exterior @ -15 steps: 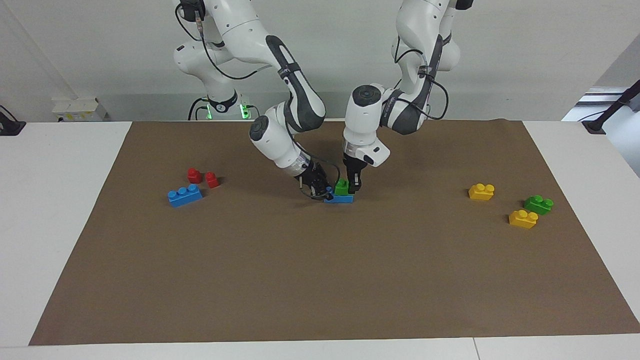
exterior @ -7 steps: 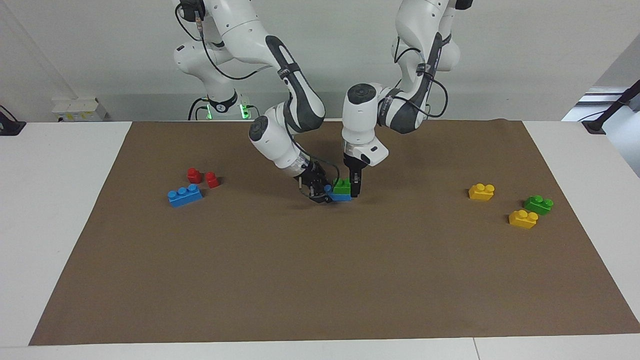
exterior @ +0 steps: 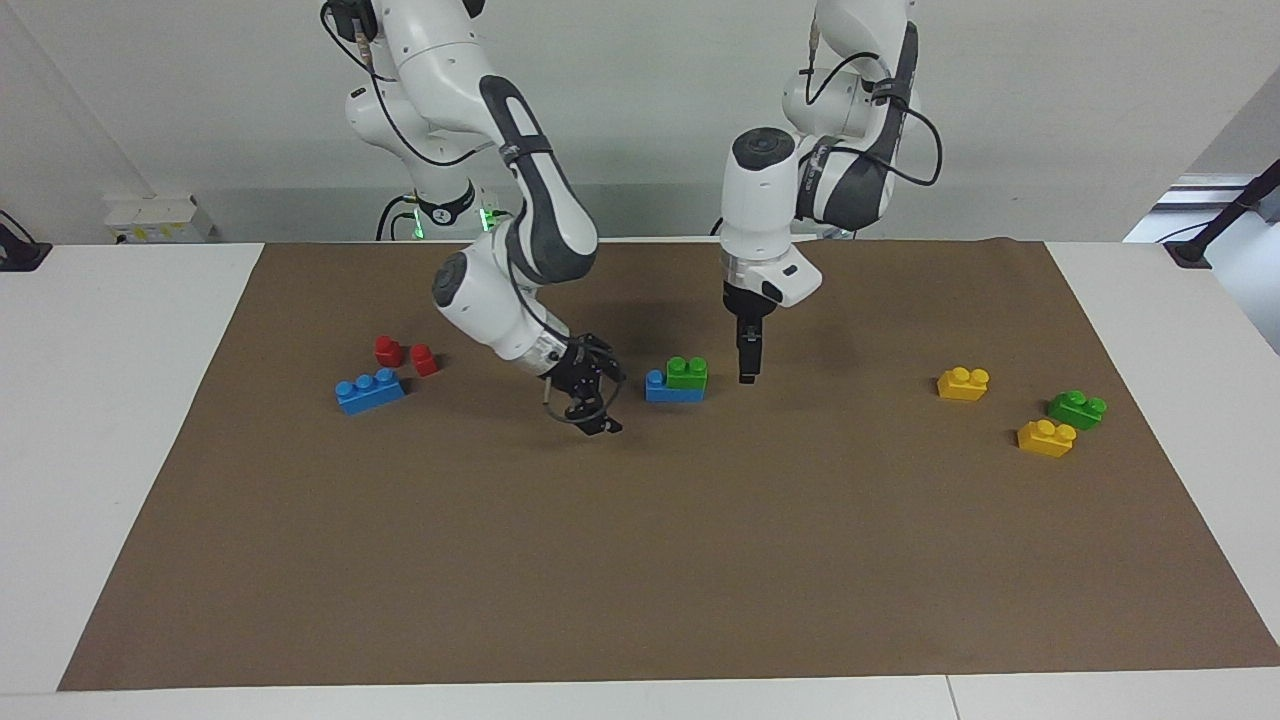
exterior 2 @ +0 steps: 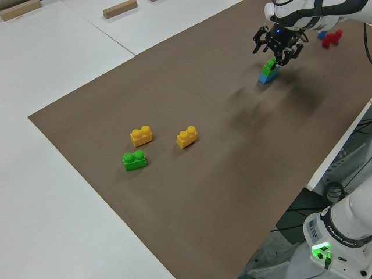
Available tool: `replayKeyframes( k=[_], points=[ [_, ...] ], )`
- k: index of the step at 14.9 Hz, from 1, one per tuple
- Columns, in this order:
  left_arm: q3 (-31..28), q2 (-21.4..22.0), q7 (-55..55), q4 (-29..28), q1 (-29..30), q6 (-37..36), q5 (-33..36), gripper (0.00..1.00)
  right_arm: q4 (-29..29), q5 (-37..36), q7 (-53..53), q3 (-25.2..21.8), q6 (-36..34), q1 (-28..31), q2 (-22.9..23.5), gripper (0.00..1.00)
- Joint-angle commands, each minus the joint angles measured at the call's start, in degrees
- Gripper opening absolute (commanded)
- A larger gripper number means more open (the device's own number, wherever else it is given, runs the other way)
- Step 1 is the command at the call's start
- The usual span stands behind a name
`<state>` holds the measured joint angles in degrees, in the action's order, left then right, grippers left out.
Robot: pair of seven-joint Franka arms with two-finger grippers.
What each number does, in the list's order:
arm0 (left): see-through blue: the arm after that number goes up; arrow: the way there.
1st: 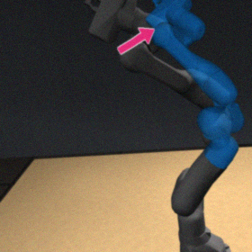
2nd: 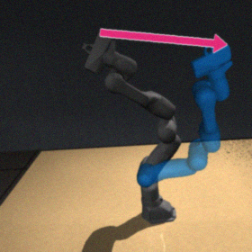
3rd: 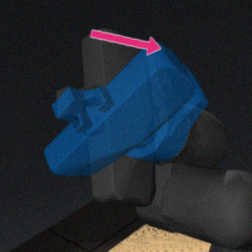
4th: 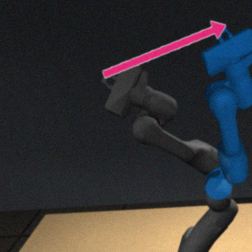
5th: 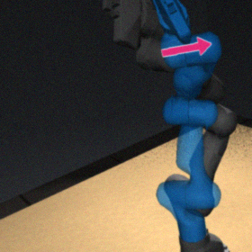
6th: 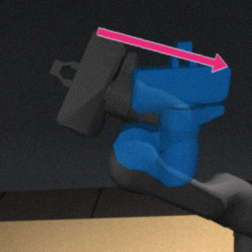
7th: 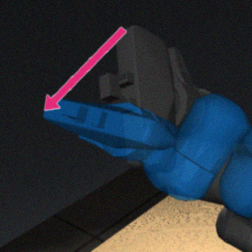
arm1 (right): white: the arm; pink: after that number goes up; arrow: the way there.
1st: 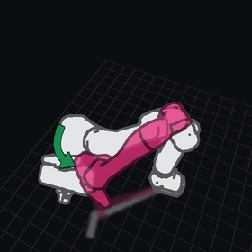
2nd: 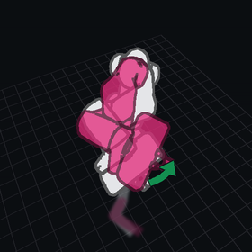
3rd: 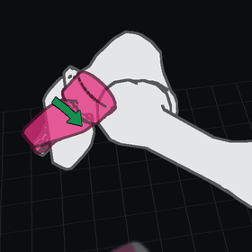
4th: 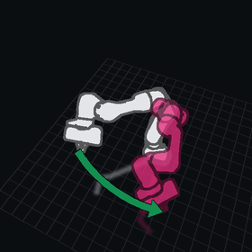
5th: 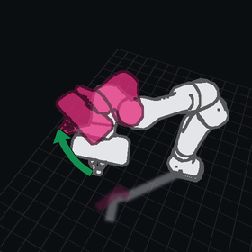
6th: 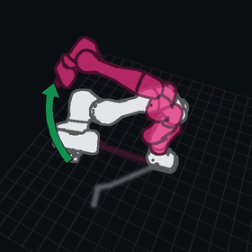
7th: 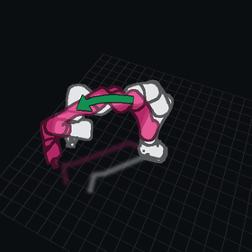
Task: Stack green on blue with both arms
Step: 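Open both grippers and lower the stacked bricks onto the table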
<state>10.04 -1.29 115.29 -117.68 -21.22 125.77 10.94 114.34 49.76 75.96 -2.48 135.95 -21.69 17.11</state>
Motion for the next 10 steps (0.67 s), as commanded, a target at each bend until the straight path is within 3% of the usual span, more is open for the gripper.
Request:
replayKeyframes(
  k=[1, 5, 7, 10],
  points=[
    [0.06, 1.2, -8.91, 3.06, 3.98, -4.74, -1.45, 1.0, -0.34, -9.82, -8.06, 0.46, -5.68, 5.76, -4.09, 1.0],
    [-0.11, 1.29, -26.03, 5.7, 12.76, -5.18, -3.55, 1.0, -5.33, -19.58, -26.87, 0.37, -19.1, 15.51, -7.09, 1.0],
    [-0.11, 1.29, -39.63, 7.1, 17.24, -5.97, -4.52, 1.0, -9.63, -30.02, -37.23, 0.37, -26.49, 17.81, -8.66, 1.0],
    [-0.2, 1.11, -58.72, 10.17, 21.47, -8.86, -5.05, 1.0, -13.95, -35.6, -51.84, 0.11, -36.78, 19.84, -13.49, 1.0]
  ],
)
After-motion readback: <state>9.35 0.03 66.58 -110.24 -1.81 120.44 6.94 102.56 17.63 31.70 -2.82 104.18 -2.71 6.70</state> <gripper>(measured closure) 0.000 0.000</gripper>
